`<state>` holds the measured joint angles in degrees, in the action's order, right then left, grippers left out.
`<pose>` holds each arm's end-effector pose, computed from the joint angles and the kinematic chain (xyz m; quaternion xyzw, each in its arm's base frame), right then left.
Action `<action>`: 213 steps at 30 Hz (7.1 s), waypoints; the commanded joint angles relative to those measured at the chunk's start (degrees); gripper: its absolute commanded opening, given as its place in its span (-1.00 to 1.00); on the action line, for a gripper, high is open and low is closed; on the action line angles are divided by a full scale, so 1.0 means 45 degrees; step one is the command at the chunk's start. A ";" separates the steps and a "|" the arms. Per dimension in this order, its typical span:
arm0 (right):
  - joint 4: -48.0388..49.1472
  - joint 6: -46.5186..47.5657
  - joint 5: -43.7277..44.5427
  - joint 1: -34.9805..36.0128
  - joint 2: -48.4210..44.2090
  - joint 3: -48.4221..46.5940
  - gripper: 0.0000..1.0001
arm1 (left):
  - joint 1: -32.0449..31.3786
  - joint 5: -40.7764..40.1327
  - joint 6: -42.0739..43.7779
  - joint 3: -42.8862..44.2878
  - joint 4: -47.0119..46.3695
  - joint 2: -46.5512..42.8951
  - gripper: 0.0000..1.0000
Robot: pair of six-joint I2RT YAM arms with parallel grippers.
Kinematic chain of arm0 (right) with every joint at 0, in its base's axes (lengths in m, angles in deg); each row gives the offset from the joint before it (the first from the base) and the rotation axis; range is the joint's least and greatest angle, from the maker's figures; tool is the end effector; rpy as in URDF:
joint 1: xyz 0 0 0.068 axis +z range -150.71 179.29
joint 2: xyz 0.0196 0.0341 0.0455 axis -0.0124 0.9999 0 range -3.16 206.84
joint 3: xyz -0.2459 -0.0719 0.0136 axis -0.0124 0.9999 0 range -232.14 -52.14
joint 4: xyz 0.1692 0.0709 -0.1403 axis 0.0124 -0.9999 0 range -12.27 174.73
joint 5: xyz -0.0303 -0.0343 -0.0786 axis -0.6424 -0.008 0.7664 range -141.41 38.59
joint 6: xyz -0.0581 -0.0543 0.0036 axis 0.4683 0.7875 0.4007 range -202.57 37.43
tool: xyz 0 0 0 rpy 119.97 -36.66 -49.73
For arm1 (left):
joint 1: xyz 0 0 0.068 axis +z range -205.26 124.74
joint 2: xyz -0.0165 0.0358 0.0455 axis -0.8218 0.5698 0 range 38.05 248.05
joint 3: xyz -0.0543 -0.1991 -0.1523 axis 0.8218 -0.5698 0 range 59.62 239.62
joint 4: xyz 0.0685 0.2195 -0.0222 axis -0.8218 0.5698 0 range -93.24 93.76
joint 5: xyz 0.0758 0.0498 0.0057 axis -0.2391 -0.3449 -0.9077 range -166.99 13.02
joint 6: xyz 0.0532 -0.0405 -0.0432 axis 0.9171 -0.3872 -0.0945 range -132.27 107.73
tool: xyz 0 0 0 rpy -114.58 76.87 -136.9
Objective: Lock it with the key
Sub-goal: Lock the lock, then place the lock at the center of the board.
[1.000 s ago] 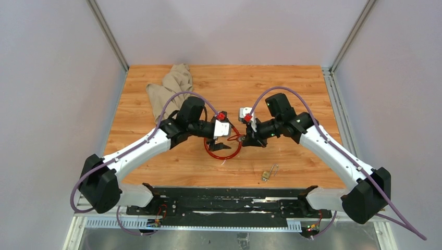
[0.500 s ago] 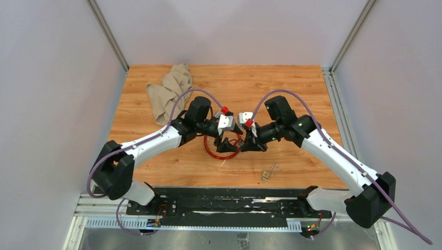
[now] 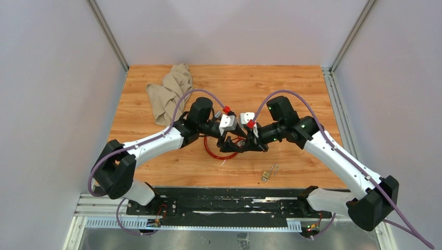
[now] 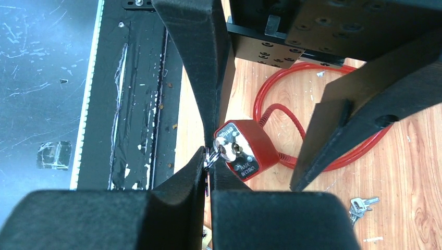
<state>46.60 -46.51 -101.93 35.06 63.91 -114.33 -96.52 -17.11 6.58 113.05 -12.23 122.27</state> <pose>0.1527 0.1750 0.3025 -0.6243 0.5720 0.3904 0.3615 0.1930 -0.2482 0.2620 0.6016 0.4810 -0.4998 0.3963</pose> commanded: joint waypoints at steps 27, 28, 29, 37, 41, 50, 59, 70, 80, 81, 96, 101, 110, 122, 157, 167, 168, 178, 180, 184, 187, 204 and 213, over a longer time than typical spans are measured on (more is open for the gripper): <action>0.2747 -0.3800 1.0776 -0.0627 0.0731 0.0150 -0.99 | -0.0090 -0.3277 -0.2776 -0.1208 -0.1995 -0.0454 -1.00; 0.2916 -0.3982 1.1037 -0.0774 0.0788 0.0166 -0.99 | -0.0117 -0.3371 -0.2843 -0.1329 -0.2114 -0.0455 -1.00; 0.3111 -0.4073 1.1455 -0.0797 0.0795 0.0229 -0.99 | -0.0128 -0.3412 -0.2837 -0.1375 -0.2129 -0.0428 -1.00; 0.4716 -0.3857 1.4061 -0.0804 0.0526 0.1057 -0.99 | -0.0453 -0.3566 -0.2750 -0.1659 -0.2135 -0.0172 -1.00; 0.5191 -0.3469 1.4975 -0.0800 0.0247 0.1401 -0.99 | -0.0514 -0.3646 -0.2740 -0.1675 -0.2135 -0.0104 -1.00; 0.5876 -0.2825 1.6030 -0.0781 -0.0275 0.1823 -0.99 | -0.0559 -0.4068 -0.2557 -0.1800 -0.2160 -0.0410 -0.99; 0.4675 -0.2159 1.1413 -0.0864 -0.0675 0.2089 -0.94 | -0.0521 -0.4294 -0.2550 -0.1805 -0.2337 -0.0518 -1.00; 0.1083 -0.1356 0.4212 -0.0878 0.0134 0.0683 0.01 | -0.0512 -0.5115 0.0317 -0.1342 -0.0558 -0.1177 -0.99; 0.2541 -0.0810 0.0951 -0.0878 0.0627 0.1375 0.05 | -0.0501 -0.3862 -0.0987 -0.1287 -0.1134 -0.1365 -1.00; 0.2803 -0.0923 0.0892 -0.0878 0.0673 0.1501 0.05 | -0.0500 -0.3761 -0.1106 -0.1285 -0.1193 -0.1372 -0.99; 0.4066 -0.0604 0.0938 -0.0879 0.0697 0.2325 -0.77 | -0.0428 -0.3009 -0.1734 -0.1440 -0.1698 -0.1297 -1.00; 0.3942 -0.1068 0.2883 -0.0880 0.0617 0.2146 -0.99 | -0.0366 -0.3050 -0.1686 -0.1550 -0.1810 -0.1266 -1.00; 0.4141 -0.3527 0.8598 -0.0878 0.1376 0.1259 -0.99 | -0.0368 -0.3475 -0.1903 -0.1569 -0.1797 -0.1256 -0.99; 0.1902 -0.1261 0.2903 -0.1034 0.1322 0.0923 -0.11 | -0.0368 -0.6295 0.0754 -0.1001 0.0233 -0.1647 -0.99; 0.9991 -0.5799 -0.4519 -0.0261 0.3597 0.1168 0.13 | -0.3811 -1.3868 0.9982 0.3522 1.1842 -0.3734 -0.99; 0.9156 -0.5293 -0.5517 0.0433 0.4502 0.0149 0.13 | -0.3791 -1.3235 0.9659 0.3418 1.1889 -0.4037 -0.99; 0.9188 -0.5270 -0.5512 0.0504 0.4560 0.0166 0.11 | -0.3790 -1.3204 0.9649 0.3378 1.1887 -0.4089 -0.99; 0.8788 -0.5590 -0.5616 0.0635 0.5122 -0.0226 -0.66 | -0.3798 -1.3425 0.9753 0.2729 1.1426 -0.4465 -0.99; 0.8876 -0.5880 -0.5397 0.0645 0.5032 -0.0175 -0.76 | -0.3796 -1.3540 0.9775 0.2552 1.1276 -0.4483 -0.99; 0.8601 -0.7288 -0.3484 0.0576 0.4950 -0.0364 -0.99 | -0.3799 -1.3779 0.9690 0.2321 1.0937 -0.4527 -0.99; 0.7852 -0.8852 -0.1447 0.0275 0.5372 -0.0909 -0.99 | -0.3800 -1.4053 0.9409 0.2248 1.0684 -0.4464 -0.99; 0.5255 -0.8373 0.9072 -0.0476 0.6118 -0.1171 -0.99 | -0.3752 -1.4878 0.8233 0.2336 0.9791 -0.4316 -1.00; 0.4185 -0.5996 0.3454 -0.0912 0.5590 -0.1505 -0.71 | -0.3324 -1.4662 0.7892 0.1462 0.8847 -0.4666 -0.99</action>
<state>70.49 -80.92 -74.37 32.30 90.57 -119.12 -112.84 -84.67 43.93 120.85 31.46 103.13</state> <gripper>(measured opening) 0.053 0.416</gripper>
